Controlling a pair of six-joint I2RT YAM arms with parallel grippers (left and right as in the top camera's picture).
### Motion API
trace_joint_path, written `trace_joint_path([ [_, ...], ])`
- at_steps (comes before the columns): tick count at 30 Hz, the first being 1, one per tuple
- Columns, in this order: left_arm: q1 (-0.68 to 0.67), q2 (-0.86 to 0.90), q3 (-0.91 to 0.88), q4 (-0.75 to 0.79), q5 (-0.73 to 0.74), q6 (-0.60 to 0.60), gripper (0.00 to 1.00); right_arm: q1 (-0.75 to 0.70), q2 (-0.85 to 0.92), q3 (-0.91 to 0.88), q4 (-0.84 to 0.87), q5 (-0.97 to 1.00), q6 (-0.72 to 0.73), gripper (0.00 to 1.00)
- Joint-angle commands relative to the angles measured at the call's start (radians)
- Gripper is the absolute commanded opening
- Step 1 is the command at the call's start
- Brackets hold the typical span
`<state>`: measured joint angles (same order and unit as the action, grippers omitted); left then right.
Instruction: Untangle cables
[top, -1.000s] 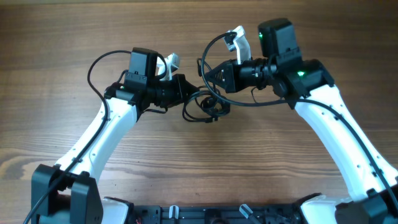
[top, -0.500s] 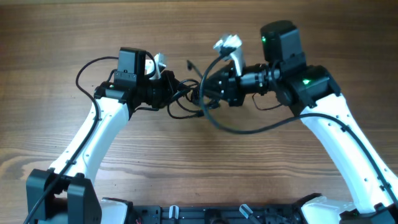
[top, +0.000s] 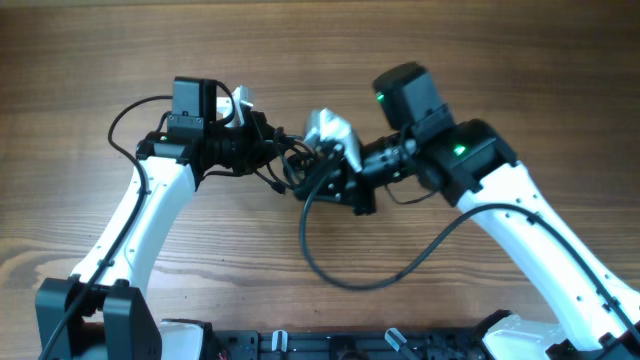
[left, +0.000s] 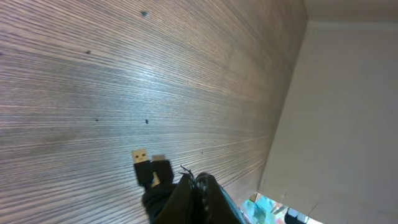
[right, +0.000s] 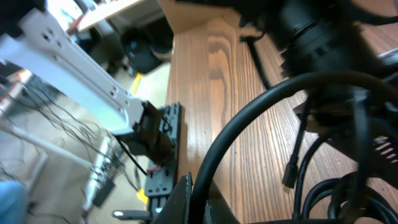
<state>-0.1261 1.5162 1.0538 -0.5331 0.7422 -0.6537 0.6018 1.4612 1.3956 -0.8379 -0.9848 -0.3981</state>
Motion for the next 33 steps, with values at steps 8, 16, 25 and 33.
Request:
trace_joint_path([
  [8, 0.133, 0.022, -0.003, 0.083, -0.196, -0.005, 0.04, 0.166, -0.027, 0.019, -0.042, 0.053, -0.015, 0.05],
  [16, 0.121, 0.022, -0.003, -0.043, -0.202, 0.094, 0.04, 0.146, 0.016, 0.019, 0.135, 0.642, 0.587, 0.59],
  [25, 0.014, 0.022, -0.003, -0.176, -0.374, 0.076, 0.04, 0.143, 0.037, 0.019, 0.133, 0.951, 0.898, 0.79],
  [33, -0.101, 0.022, -0.003, -0.205, -0.611, -0.015, 1.0, 0.071, 0.058, 0.019, 0.128, 0.898, 0.793, 0.96],
])
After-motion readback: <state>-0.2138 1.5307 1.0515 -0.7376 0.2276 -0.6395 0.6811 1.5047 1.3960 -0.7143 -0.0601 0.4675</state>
